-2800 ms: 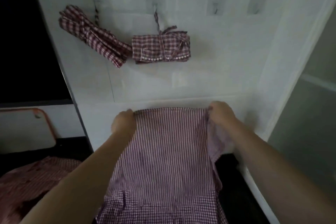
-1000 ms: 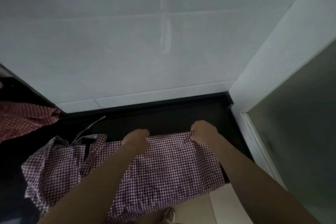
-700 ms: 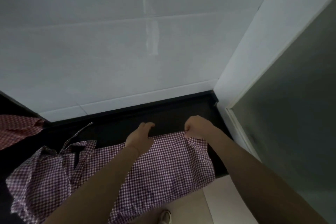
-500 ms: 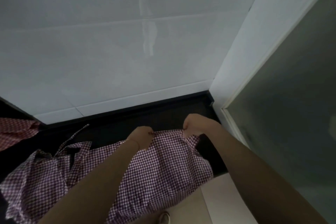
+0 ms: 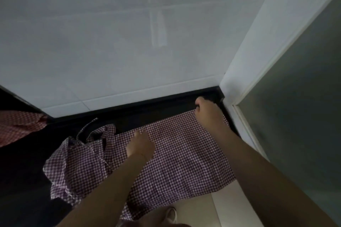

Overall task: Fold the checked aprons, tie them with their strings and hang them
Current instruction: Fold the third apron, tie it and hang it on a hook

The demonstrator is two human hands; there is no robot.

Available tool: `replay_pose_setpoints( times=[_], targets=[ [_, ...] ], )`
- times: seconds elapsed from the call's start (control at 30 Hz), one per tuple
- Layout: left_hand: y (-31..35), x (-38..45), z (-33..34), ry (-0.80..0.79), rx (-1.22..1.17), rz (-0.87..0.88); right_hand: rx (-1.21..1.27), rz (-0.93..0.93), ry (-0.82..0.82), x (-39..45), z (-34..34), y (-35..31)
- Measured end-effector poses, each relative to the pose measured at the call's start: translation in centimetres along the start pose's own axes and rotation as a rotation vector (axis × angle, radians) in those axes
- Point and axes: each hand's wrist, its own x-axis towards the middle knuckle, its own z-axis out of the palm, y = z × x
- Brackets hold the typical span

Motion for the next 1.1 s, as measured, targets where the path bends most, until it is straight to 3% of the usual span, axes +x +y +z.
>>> replay_pose_setpoints(
  times=[0.07,0.2,0.27,0.37,0.5,0.6,0.67,0.77,0.83,0.9,1.0,1.1],
  targets=[
    [-1.5,-0.7,2.1,-0.136,0.091,-0.044,0.008,-0.070,-0.210,-1.8,3.5,0.3],
    [-2.9,-0.7,4.1,-0.157,0.193,-0.042,-0.081,-0.003,-0.526,-4.6,8.5,1.4],
    [-3.8,0.5,4.1,-0.171,0.201,-0.028,-0.100,0.039,-0.518,-5.3,9.9,1.9],
    [-6.1,3.6,2.3,-0.153,0.215,0.040,-0.066,0.058,-0.314,-6.0,10.0,2.7],
    [-7.5,7.1,-0.4,-0.090,0.289,0.039,-0.051,0.361,-0.102,-6.6,7.9,5.7],
    [-5.1,5.3,-0.1,0.095,0.340,0.008,0.030,0.641,-0.255,-7.2,6.6,7.7],
    [-2.3,2.8,1.3,0.213,0.288,0.133,0.047,0.694,-0.343,-7.7,6.7,8.2],
    [1.3,-1.2,4.4,0.034,0.119,0.349,0.055,0.695,-0.368,-8.4,7.9,8.5],
    [2.9,-3.3,5.7,-0.127,0.177,0.352,0.107,0.690,-0.453,-8.5,7.6,8.6],
    [3.8,-4.2,6.5,-0.179,0.229,0.319,0.265,0.657,-0.521,-7.9,6.0,8.1],
    [5.8,-5.1,6.1,-0.160,0.103,0.387,0.807,0.621,-0.501,-6.0,2.1,5.1],
    [8.3,-5.9,4.0,0.132,-0.369,0.433,1.183,0.353,-0.483,-4.3,-1.9,1.7]
  ],
)
